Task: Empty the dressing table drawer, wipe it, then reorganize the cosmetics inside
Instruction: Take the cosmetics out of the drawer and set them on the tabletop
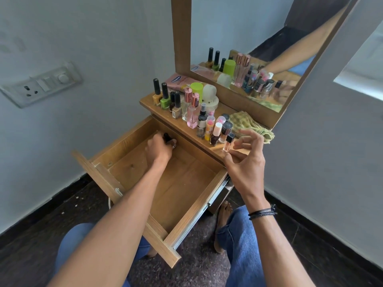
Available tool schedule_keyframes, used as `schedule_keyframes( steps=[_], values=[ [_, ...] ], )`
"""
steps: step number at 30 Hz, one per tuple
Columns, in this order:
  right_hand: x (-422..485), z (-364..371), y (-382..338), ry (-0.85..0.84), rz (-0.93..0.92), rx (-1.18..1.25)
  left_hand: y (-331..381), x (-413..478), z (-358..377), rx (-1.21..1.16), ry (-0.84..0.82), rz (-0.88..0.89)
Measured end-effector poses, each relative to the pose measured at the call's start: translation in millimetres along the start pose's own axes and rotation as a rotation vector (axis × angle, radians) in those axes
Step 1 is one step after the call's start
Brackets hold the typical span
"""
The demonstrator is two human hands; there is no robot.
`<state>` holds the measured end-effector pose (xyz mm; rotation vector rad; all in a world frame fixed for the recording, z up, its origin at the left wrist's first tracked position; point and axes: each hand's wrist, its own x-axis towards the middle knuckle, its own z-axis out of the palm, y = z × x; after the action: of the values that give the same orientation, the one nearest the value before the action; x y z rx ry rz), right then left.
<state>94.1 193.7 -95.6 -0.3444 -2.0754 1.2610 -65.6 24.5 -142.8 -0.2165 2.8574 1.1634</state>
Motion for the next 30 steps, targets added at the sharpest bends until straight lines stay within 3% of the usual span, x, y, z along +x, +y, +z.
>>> schedule_keyframes(
  steps=[5,8,12,16,30],
  values=[
    [-2.1,-0.5,-0.8,-0.011,0.01,0.04,13.4,-19.8,-24.2,0.036,0.089,0.084],
    [-1.2,-1.0,-1.3,-0.003,0.001,0.037,25.0,-43.3,-46.3,0.007,0.129,0.225],
    [0.4,1.2,-1.6,-0.002,0.023,-0.001,40.8,-82.6,-62.3,-0.06,0.08,0.44],
    [0.3,4.7,-1.3,0.017,0.045,-0.049,54.7,-105.8,-55.7,-0.086,0.03,0.546],
    [2.3,2.1,4.6,0.018,0.061,-0.014,77.0,-130.4,-15.2,-0.186,0.077,0.576]
  ],
)
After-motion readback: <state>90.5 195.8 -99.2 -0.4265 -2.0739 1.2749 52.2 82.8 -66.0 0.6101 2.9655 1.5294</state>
